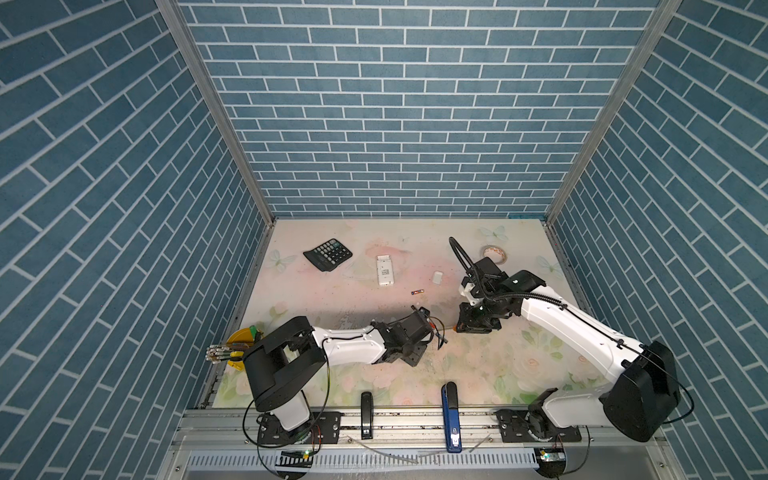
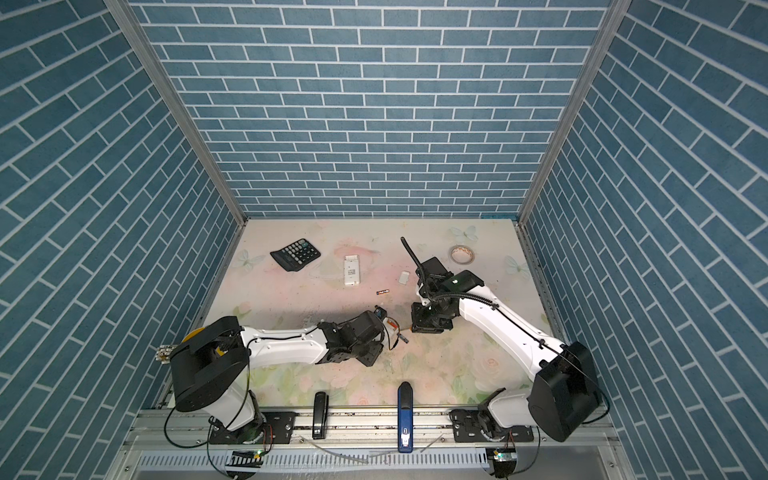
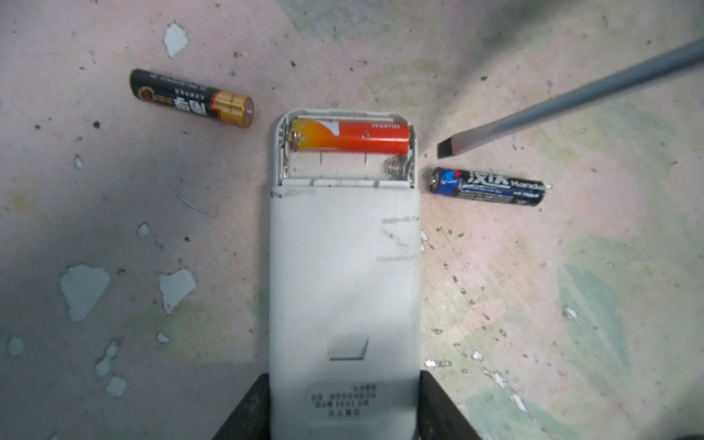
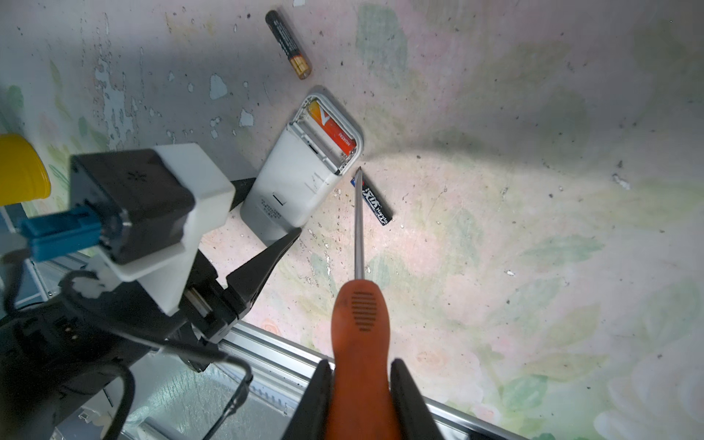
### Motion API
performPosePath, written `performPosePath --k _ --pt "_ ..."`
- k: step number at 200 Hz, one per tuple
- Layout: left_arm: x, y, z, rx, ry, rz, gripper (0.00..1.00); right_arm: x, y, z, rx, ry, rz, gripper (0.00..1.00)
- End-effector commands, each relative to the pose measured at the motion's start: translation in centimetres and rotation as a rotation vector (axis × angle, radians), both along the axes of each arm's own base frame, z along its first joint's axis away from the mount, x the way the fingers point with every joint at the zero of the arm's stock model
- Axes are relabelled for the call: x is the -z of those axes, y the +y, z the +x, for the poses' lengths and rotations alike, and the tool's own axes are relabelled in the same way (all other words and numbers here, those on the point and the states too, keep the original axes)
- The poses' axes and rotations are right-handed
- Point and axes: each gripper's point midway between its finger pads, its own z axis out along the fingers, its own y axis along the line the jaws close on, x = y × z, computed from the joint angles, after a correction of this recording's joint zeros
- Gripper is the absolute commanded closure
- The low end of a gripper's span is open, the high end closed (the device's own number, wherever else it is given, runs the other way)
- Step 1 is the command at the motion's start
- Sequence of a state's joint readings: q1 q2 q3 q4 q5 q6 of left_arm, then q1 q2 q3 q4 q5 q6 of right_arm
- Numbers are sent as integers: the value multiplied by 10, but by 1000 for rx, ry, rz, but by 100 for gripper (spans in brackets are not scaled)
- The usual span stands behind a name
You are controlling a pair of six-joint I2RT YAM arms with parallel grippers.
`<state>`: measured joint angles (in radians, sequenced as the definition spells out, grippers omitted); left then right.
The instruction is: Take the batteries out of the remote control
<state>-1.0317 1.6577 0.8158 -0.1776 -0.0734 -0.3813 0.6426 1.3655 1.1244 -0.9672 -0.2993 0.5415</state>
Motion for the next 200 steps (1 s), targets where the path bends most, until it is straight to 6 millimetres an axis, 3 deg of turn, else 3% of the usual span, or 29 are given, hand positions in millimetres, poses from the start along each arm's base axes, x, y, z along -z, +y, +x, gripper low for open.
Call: performPosePath --k 1,200 --pt "56 72 -41 -13 194 282 72 -19 7 11 -31 -62 18 100" --pt "57 75 -42 -22 195 283 72 9 4 1 -41 5 -3 100"
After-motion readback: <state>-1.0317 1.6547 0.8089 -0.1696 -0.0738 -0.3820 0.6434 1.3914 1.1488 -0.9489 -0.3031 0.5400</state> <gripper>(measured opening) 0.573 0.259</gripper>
